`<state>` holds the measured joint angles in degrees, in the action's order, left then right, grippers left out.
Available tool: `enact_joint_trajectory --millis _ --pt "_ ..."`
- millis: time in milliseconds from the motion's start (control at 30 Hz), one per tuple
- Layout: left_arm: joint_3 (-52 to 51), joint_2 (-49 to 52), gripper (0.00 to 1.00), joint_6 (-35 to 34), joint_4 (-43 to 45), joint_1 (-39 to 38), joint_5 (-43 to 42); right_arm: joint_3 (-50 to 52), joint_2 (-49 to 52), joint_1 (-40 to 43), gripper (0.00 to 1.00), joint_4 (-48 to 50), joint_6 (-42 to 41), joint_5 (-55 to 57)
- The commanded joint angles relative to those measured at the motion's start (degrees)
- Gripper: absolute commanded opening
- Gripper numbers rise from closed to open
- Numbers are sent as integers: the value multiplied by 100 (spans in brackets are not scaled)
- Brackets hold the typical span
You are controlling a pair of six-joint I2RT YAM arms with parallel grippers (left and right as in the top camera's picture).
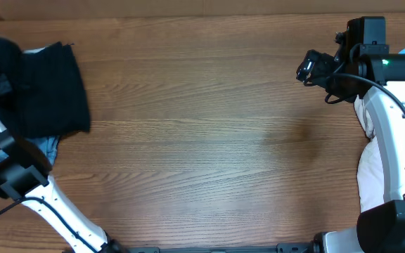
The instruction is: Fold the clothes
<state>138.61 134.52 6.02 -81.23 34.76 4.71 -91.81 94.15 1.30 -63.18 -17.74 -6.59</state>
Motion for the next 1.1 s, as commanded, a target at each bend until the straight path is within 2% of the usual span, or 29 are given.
enact_joint_trajectory --millis 0,100,133,167,200,233,267,400,433,500,533,567,600,633,700,800,1067 --pt "-452 -70 9 83 481 236 -122 -9 -17 -9 100 2 9 57" --pt "-835 -70 11 76 986 278 -28 -9 -17 -9 100 2 9 57" --pt "-909 -70 14 -9 1132 289 149 -9 -17 -9 100 2 9 57" --pt "-909 -70 22 -109 1196 295 297 -9 -17 -9 100 2 9 57" --pt "-909 -70 45 -223 1255 304 428 -9 -17 -9 100 2 9 57" --pt "-909 -70 97 -358 1300 326 498 -9 -17 -9 100 2 9 57" --pt "-909 -70 100 -468 1307 350 507 -9 -17 -9 100 2 9 57" --pt "-520 -96 100 -1193 1281 393 619 -9 -17 -9 100 2 9 57" --pt "-131 -155 100 -1576 986 389 612 -9 -17 -9 100 2 9 57" --pt "378 -240 100 -1923 623 389 280 -9 -17 -9 100 2 9 57" --pt "669 -299 100 -1934 490 389 -323 -9 -17 -9 100 2 9 57" --pt "796 -332 85 -1934 437 391 -734 -9 -17 -9 100 2 9 57" --pt "839 -341 52 -1937 420 391 -1025 -9 -17 -9 100 2 9 57" --pt "844 -334 4 -1939 382 391 -1460 -9 -17 -9 100 2 9 57" --pt "780 -188 4 -1937 369 393 -1985 -9 -17 -9 100 2 9 55" --pt "776 122 4 -1941 501 396 -2269 -9 -17 -9 100 4 9 57" --pt "776 1451 4 -2133 531 726 -1919 -9 -17 -9 100 2 9 57"
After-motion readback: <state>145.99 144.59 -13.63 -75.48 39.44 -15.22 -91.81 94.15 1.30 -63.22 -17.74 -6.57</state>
